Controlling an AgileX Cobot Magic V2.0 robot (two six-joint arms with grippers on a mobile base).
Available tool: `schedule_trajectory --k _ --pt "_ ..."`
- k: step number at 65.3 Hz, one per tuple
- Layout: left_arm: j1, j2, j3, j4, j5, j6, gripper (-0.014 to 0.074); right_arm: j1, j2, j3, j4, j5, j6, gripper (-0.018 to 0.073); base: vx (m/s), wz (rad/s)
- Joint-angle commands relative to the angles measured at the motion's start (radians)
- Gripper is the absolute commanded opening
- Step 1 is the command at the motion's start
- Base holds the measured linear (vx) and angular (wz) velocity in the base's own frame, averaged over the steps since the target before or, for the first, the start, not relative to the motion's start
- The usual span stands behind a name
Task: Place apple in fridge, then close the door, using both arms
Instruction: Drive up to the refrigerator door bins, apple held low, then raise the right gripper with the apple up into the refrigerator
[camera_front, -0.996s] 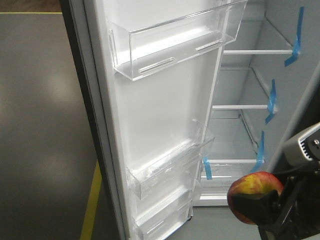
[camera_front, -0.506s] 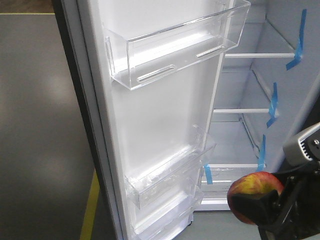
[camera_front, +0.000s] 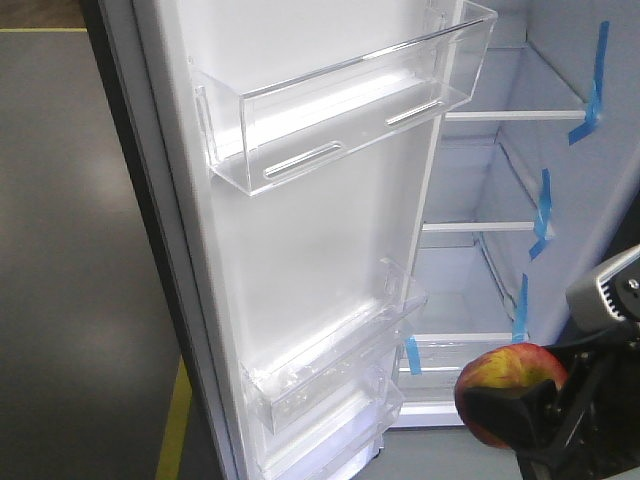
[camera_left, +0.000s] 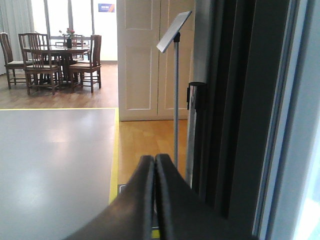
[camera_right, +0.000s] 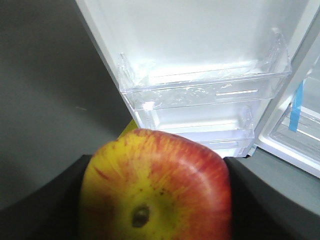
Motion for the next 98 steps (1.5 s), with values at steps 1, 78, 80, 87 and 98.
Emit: schedule_trajectory --k 1,78,80,87,98 --pt "-0.006 -0.014 0.028 -0.008 -0.073 -0.003 -0.0006 0.001 -0.009 -0.030 0.017 -0.060 -0.006 0.0223 0.01 -0.02" --pt "-0.006 -0.014 0.028 -0.008 -0.073 -0.003 -0.0006 0.001 -0.009 -0.030 0.017 -0.060 -0.006 0.0223 0.00 0.00" --pt "-0.006 -0.014 0.028 -0.008 -0.073 -0.003 -0.0006 0.001 -0.009 -0.030 0.017 -0.060 -0.006 0.0223 0.00 0.00" --pt "-0.006 -0.014 0.028 -0.008 -0.073 -0.003 -0.0006 0.001 -0.009 -0.030 0.017 -0.087 -0.006 0.0223 0.00 0.00" --pt "-0.006 -0.014 0.028 -0.008 -0.073 -0.003 -0.0006 0.001 -0.009 -0.032 0.013 -0.216 -0.008 0.0223 0.00 0.00"
